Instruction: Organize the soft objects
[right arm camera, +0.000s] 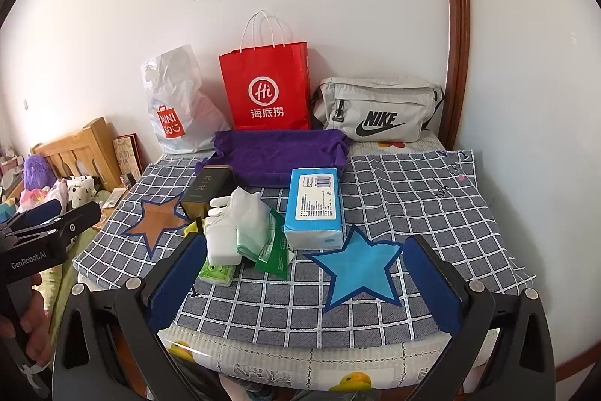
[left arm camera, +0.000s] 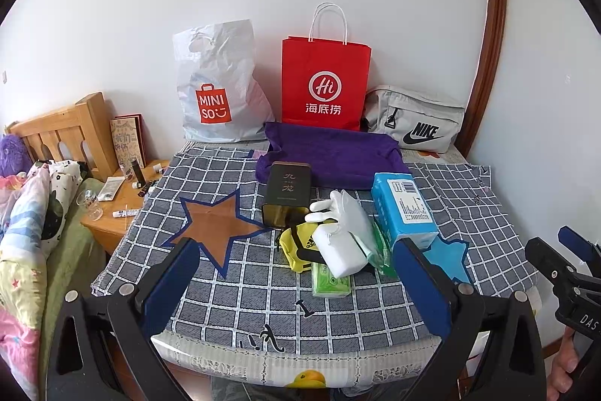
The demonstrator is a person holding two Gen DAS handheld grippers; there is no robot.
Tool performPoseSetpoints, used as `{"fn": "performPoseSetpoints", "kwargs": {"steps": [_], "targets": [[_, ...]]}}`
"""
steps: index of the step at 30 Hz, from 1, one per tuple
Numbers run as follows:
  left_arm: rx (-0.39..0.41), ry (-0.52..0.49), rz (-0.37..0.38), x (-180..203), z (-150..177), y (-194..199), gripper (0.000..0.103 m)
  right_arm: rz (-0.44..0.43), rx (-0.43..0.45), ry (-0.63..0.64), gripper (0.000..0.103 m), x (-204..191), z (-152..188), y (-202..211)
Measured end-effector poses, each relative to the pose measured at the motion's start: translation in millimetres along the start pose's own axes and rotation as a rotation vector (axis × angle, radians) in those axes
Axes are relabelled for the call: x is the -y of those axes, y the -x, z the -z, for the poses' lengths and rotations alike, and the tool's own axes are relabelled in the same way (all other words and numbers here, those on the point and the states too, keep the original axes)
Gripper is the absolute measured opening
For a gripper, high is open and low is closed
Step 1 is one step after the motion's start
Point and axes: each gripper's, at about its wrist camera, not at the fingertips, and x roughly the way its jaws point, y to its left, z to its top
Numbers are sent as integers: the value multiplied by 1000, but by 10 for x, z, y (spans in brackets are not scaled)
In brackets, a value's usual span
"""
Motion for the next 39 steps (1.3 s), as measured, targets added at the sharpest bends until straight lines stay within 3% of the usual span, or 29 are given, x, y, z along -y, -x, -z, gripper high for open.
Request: {"fn": "performPoseSetpoints", "kwargs": {"steps": [39], "targets": [[10,-9,-1,-16,-71,82,103,-6,13,1,103,-44,-8,43]]}}
